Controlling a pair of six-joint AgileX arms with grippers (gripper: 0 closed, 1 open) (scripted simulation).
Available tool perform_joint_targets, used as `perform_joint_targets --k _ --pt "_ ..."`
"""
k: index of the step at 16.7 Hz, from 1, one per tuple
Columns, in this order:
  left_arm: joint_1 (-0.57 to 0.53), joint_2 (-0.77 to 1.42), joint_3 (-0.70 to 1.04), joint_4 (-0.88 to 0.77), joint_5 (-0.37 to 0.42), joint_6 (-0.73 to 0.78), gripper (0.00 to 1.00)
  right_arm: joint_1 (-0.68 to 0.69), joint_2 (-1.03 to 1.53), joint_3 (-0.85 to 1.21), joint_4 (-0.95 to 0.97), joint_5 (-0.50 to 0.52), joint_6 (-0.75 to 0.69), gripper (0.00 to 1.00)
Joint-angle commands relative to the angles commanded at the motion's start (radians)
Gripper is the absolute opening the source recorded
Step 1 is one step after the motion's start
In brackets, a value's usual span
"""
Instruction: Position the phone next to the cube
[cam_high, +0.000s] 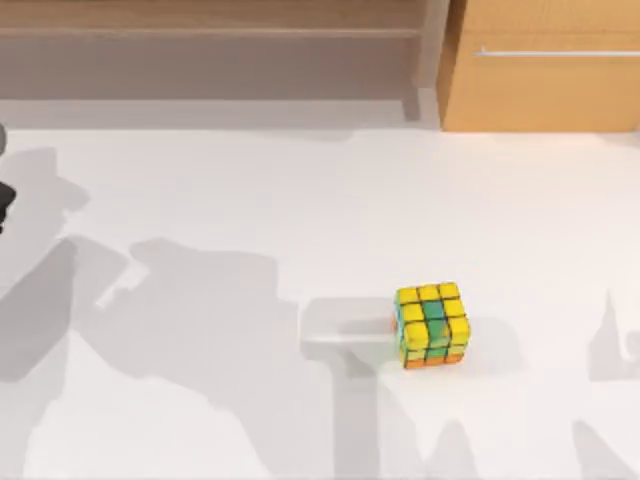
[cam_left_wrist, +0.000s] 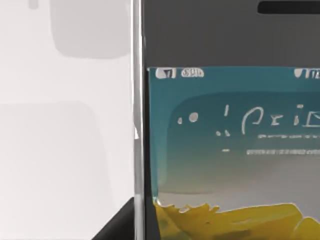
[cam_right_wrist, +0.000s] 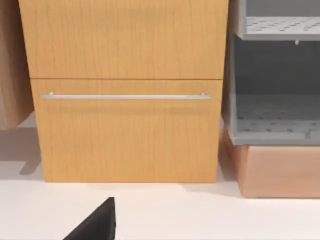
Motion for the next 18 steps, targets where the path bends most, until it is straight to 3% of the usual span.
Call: perform_joint_targets --k 7,11,15,18 --pt "-0.44 0.102 0.171 -0.116 -0.013 -0.723 0.0 0.0 0.0 0.0 0.0 0.0 0.0 1.0" --pt "-0.652 0.177 0.241 -0.172 -0.003 -1.056 0.0 0.0 0.0 0.0 0.0 0.0 0.0 1.0" --pt "-0.792 0.235 0.284 -0.212 0.01 -1.26 0.0 0.0 0.0 0.0 0.0 0.0 0.0 1.0" --pt "-0.827 0.252 0.295 -0.221 0.014 -1.307 0.0 0.0 0.0 0.0 0.0 0.0 0.0 1.0"
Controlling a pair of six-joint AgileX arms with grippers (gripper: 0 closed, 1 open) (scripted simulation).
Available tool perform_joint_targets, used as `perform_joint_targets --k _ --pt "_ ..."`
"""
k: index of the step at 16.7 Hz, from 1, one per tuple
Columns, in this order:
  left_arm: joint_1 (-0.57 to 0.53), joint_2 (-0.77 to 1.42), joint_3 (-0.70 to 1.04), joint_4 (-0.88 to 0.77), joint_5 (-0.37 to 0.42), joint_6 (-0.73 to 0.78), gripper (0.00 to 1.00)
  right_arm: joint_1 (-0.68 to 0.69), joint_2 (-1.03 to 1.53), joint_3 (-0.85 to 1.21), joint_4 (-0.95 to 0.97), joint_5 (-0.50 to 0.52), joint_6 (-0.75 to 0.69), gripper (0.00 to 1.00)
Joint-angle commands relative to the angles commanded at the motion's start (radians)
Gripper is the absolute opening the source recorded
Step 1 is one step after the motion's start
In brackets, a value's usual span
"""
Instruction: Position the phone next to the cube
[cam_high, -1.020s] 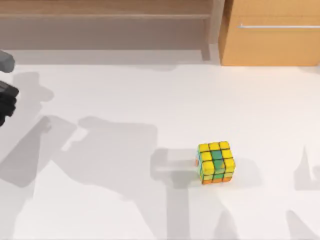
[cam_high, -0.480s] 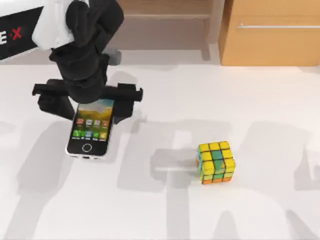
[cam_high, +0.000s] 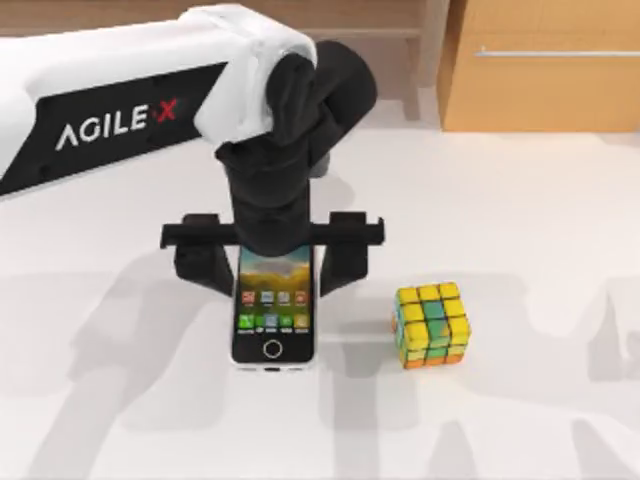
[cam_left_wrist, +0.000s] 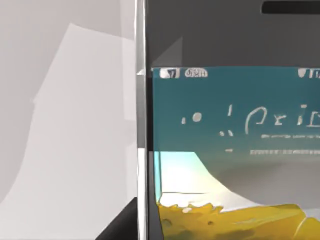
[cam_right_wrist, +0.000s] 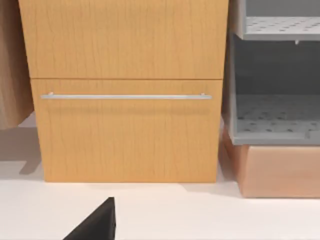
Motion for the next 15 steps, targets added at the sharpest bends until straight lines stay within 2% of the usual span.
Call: perform_joint_targets --k 8,15 --pt "0.004 0.003 -0.016 0.017 -0.001 0.003 0.0 0.0 0.0 0.0 0.0 0.0 0.0 1.0" --pt "0.006 0.019 -0.072 0.108 0.0 0.005 0.0 0.0 0.0 0.0 0.0 0.0 0.0 1.0"
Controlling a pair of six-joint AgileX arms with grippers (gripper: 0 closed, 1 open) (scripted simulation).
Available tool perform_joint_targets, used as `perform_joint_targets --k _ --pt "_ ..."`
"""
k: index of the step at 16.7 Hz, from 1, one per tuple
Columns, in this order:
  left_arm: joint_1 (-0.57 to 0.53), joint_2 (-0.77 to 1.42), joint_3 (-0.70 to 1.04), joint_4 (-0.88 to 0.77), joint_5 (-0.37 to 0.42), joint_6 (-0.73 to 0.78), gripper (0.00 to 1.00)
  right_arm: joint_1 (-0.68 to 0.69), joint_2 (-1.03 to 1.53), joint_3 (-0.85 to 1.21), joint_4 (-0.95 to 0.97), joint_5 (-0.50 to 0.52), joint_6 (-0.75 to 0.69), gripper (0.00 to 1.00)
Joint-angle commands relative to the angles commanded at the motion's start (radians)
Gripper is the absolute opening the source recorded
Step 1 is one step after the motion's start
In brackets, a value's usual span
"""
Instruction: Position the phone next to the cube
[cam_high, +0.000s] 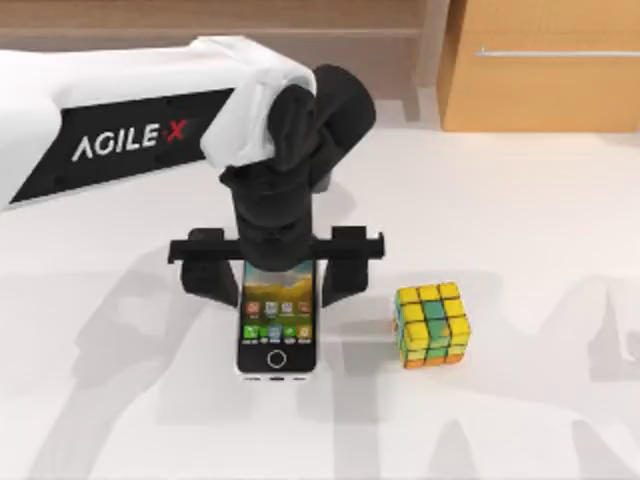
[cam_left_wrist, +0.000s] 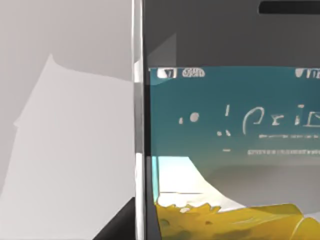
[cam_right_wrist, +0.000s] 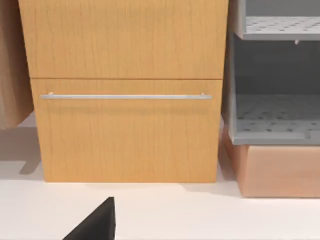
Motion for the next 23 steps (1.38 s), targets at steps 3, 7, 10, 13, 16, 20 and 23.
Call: perform_joint_targets --k 3,7,10,13,16,20,23 --pt "-0.001 0.005 -0.021 0.045 0.001 0.0 0.0 0.0 0.0 0.0 0.0 0.0 0.0 1.0" --pt "-0.001 0.024 -0.049 0.084 0.001 0.0 0.0 0.0 0.0 0.0 0.0 0.0 0.0 1.0" --pt "-0.002 0.042 -0.066 0.09 0.0 -0.001 0.0 0.0 0.0 0.0 0.0 0.0 0.0 1.0" --pt "-0.002 0.042 -0.066 0.09 0.0 -0.001 0.0 0.0 0.0 0.0 0.0 0.0 0.0 1.0" --pt "-0.002 0.042 -0.066 0.09 0.0 -0.001 0.23 0.0 0.0 0.0 0.0 0.0 0.0 1.0" --pt "-0.002 0.042 -0.066 0.09 0.0 -0.001 0.53 0.0 0.0 0.0 0.0 0.0 0.0 1.0" --pt "-0.002 0.042 -0.066 0.09 0.0 -0.001 0.75 0.0 0.0 0.0 0.0 0.0 0.0 1.0"
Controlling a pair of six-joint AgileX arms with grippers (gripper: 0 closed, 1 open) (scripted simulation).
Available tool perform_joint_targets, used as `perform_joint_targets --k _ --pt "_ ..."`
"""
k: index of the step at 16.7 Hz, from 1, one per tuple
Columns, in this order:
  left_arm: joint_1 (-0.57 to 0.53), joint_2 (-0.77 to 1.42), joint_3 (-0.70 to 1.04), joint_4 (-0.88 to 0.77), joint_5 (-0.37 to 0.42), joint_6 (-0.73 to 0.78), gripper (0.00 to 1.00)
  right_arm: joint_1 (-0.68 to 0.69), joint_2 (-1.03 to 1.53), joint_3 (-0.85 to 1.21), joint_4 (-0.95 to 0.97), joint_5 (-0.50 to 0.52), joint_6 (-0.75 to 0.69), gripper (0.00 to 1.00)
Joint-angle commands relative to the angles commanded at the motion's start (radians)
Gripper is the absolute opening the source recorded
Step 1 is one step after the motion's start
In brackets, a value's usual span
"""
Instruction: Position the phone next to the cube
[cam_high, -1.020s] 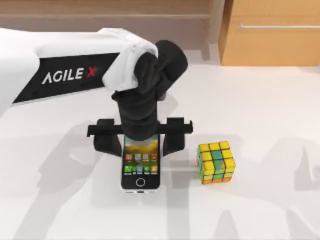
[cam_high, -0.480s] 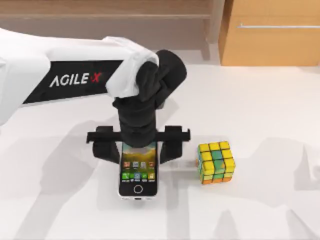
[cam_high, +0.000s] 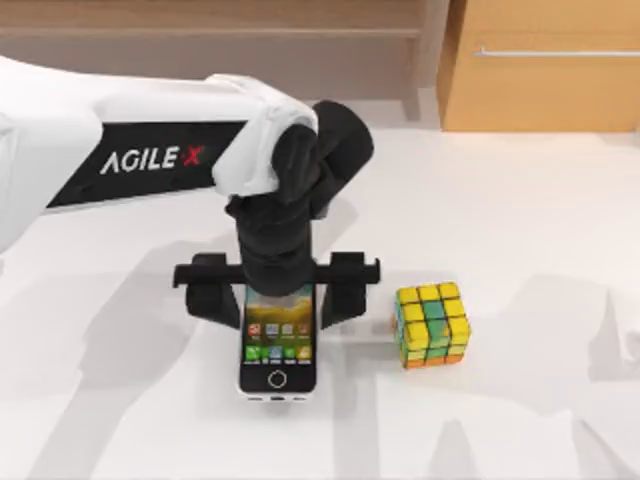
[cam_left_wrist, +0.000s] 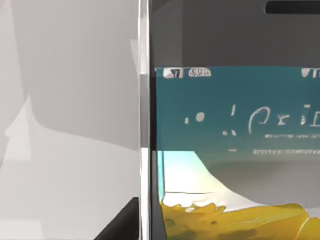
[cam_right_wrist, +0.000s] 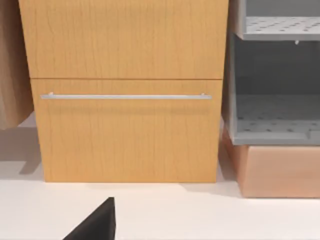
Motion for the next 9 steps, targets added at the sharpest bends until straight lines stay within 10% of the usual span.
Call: perform_joint_targets --k 3,9 --pt "0.0 0.0 0.0 0.0 0.0 0.0 0.98 0.0 0.0 0.0 0.0 0.0 0.0 1.0" --pt "0.0 0.0 0.0 0.0 0.0 0.0 1.0 0.0 0.0 0.0 0.0 0.0 0.0 1.0"
